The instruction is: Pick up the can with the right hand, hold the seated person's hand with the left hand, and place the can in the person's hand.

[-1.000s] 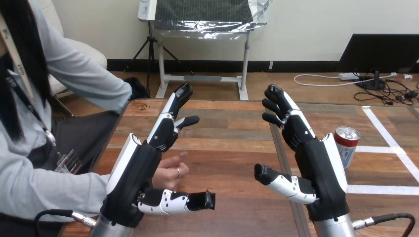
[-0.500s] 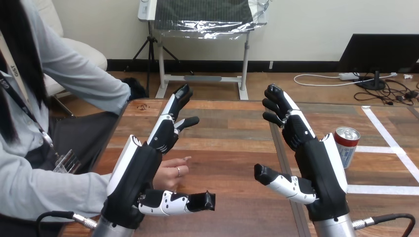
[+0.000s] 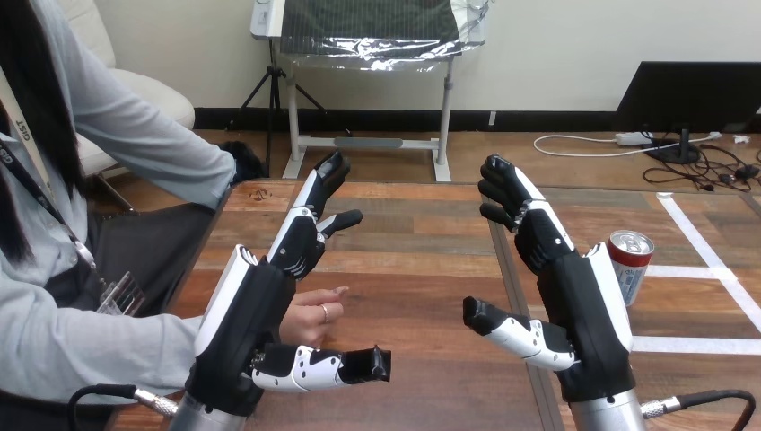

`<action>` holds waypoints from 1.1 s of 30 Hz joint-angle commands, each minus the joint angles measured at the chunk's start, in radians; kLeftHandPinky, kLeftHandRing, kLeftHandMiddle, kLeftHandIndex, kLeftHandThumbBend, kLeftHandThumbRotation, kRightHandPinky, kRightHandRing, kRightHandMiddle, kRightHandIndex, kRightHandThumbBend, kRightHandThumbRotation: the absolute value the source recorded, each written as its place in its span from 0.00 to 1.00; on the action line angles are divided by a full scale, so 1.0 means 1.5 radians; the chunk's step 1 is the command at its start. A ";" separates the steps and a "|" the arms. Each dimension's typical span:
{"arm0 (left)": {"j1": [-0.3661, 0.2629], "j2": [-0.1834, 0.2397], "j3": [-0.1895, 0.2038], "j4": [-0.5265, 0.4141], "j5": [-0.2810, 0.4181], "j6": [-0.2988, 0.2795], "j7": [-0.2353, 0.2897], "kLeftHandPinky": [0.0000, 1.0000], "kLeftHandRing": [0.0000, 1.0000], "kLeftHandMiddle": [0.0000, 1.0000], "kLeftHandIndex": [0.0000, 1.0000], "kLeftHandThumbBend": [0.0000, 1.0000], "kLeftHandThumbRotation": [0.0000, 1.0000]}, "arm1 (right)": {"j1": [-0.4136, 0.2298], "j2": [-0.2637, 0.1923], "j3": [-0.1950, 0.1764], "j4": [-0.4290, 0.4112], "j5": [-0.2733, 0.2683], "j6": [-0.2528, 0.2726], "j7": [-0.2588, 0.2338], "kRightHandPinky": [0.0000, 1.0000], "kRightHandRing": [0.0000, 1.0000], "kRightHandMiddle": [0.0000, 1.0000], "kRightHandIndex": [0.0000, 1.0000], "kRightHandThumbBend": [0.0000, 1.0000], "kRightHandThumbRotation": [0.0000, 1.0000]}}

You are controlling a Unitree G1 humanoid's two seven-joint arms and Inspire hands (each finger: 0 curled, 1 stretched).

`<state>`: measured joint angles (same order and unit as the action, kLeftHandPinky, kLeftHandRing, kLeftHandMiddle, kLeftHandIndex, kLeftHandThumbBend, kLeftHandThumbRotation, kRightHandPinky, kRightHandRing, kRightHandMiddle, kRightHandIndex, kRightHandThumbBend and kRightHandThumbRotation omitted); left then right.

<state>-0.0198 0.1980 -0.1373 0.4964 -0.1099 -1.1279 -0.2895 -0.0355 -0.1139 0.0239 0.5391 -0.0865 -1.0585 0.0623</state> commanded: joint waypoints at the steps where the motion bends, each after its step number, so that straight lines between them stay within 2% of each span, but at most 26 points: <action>1: -0.036 -0.005 0.016 -0.012 -0.005 -0.004 0.000 0.87 1.00 1.00 1.00 1.00 0.53 | -0.040 -0.004 -0.022 0.008 -0.005 -0.007 -0.018 0.88 0.93 0.93 0.92 1.00 0.67; 8: -0.036 -0.006 0.019 -0.013 -0.003 -0.001 0.000 0.87 1.00 1.00 1.00 1.00 0.53 | -0.066 -0.013 -0.036 0.030 0.005 -0.018 -0.027 0.87 0.92 0.93 0.93 1.00 0.66; 18: -0.038 -0.008 0.020 -0.012 -0.004 0.001 -0.001 0.87 1.00 1.00 1.00 1.00 0.53 | -0.106 -0.027 -0.075 0.061 0.008 -0.027 -0.055 0.83 0.88 0.91 0.92 1.00 0.62; 29: -0.041 -0.012 0.026 -0.008 0.001 -0.003 -0.001 0.86 1.00 1.00 1.00 1.00 0.53 | -0.141 -0.044 -0.110 0.083 0.016 -0.005 -0.081 0.91 0.92 0.93 0.93 1.00 0.59; 33: -0.042 -0.012 0.027 -0.008 0.002 -0.004 -0.002 0.86 1.00 1.00 1.00 1.00 0.53 | -0.154 -0.054 -0.121 0.097 0.006 -0.006 -0.098 0.92 0.92 0.94 0.93 1.00 0.59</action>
<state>-0.0211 0.1897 -0.1138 0.4969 -0.1076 -1.1253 -0.2937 -0.1681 -0.1694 -0.1253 0.6732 -0.0770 -1.0653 -0.0561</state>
